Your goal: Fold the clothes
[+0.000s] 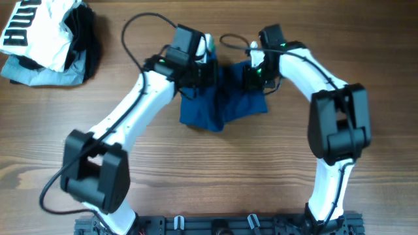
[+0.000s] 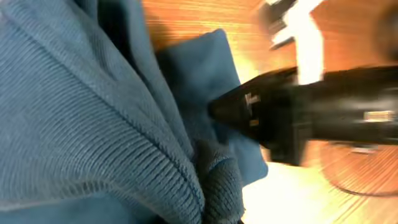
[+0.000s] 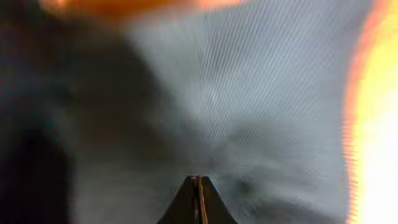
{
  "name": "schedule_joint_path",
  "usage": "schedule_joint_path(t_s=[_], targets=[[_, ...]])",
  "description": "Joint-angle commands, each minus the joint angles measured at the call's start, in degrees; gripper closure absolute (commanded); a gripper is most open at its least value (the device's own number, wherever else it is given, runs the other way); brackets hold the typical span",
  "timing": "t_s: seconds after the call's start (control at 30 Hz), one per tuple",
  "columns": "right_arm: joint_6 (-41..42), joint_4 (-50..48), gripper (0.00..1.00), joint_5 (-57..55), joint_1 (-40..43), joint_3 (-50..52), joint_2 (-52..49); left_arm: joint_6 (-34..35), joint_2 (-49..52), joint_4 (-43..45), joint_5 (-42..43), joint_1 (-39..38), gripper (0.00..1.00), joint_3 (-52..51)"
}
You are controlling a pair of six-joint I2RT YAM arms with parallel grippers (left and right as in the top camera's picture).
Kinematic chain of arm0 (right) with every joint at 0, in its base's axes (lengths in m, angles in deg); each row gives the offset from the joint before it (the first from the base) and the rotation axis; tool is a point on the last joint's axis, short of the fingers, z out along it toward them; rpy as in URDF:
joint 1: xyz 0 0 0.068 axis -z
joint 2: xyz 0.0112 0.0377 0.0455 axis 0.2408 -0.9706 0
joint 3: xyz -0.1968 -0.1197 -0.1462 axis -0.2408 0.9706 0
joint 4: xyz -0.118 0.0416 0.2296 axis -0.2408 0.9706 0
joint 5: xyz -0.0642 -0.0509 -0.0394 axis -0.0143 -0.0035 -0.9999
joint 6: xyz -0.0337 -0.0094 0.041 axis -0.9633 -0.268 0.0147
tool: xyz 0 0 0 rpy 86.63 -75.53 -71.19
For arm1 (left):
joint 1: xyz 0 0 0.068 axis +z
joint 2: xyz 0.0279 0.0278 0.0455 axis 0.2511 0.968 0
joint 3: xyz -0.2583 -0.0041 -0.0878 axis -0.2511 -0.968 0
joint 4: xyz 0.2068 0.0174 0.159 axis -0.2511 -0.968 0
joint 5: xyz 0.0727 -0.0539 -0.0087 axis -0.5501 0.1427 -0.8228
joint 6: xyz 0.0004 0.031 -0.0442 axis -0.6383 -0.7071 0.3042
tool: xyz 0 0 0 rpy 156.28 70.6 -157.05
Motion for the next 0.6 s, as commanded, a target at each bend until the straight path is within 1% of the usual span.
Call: schedule_joint_path(t_s=[0.0,0.07,0.17,0.2,0.23,0.27,0.3,0.37,0.4,0.53,0.57], targets=[[1.4,-0.72,0.96,4.96,7.39,-5.75,15.08,4.79,2.84,3.8,-0.35,-1.95,0.96,0.85],[2.1,-0.37,0.96,4.87,12.33,-5.75,21.51,4.79,3.98,7.87,-0.35,-4.48,0.96,0.85],[2.14,2.03,0.96,5.79,17.16,-5.75,24.55,4.74,4.31,13.2,-0.61,-8.02,0.96,0.85],[1.92,3.58,0.96,6.73,18.43,-5.73,24.52,4.74,4.31,15.41,-0.61,-9.57,0.91,0.85],[1.84,4.2,0.96,6.69,18.84,-5.73,24.52,4.74,4.31,16.48,-0.61,-10.45,0.6,0.85],[1.46,4.44,0.96,6.71,19.3,-5.73,24.52,4.74,4.31,17.29,-0.61,-11.17,0.14,0.85],[1.46,4.39,0.96,6.71,19.58,-5.73,24.52,4.72,4.28,17.81,-0.59,-11.63,0.0,0.85],[0.96,4.83,0.96,6.71,19.58,-5.73,24.52,4.74,3.87,17.73,-0.63,-10.97,0.0,0.94],[0.35,5.11,0.96,6.6,19.39,-5.73,24.5,4.76,2.8,16.11,-0.59,-9.62,0.0,1.49],[-1.97,7.56,0.95,6.25,18.29,-5.62,22.95,4.76,-7.19,1.53,-0.59,2.23,0.0,6.8],[-3.26,8.61,0.91,6.01,17.46,-5.6,22.23,4.74,-9.57,-0.11,-0.61,5.01,0.0,6.88]])
